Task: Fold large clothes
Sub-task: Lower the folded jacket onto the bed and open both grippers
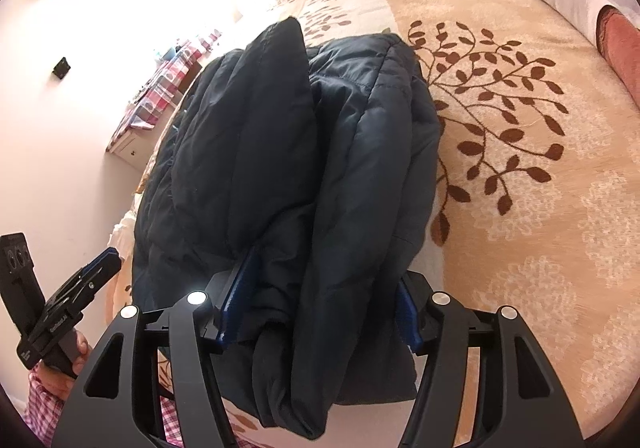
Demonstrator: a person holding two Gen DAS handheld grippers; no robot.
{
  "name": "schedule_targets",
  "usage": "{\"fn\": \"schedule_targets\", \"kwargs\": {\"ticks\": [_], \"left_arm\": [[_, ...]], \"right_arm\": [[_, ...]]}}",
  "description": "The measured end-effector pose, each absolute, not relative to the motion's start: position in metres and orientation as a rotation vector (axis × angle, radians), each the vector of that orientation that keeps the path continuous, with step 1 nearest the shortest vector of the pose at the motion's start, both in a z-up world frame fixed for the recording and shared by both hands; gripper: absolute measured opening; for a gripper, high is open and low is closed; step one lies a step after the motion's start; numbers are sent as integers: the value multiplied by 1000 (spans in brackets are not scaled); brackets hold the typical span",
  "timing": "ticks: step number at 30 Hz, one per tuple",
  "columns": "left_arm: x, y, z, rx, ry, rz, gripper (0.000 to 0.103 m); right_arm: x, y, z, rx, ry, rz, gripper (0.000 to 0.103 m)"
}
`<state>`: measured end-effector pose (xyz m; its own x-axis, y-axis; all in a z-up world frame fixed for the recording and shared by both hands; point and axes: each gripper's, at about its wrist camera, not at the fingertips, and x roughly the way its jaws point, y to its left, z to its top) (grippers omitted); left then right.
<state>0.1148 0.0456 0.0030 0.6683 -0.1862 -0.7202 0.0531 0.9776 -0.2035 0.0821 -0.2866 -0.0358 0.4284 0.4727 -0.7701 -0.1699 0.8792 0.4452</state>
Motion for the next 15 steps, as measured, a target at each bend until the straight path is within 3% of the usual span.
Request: {"fn": "schedule_targets", "kwargs": {"ticks": [15], "left_arm": [[84,38,5,-181,830,-152,63]], "right_arm": [[54,-321,-6,358,945,381,64]]}}
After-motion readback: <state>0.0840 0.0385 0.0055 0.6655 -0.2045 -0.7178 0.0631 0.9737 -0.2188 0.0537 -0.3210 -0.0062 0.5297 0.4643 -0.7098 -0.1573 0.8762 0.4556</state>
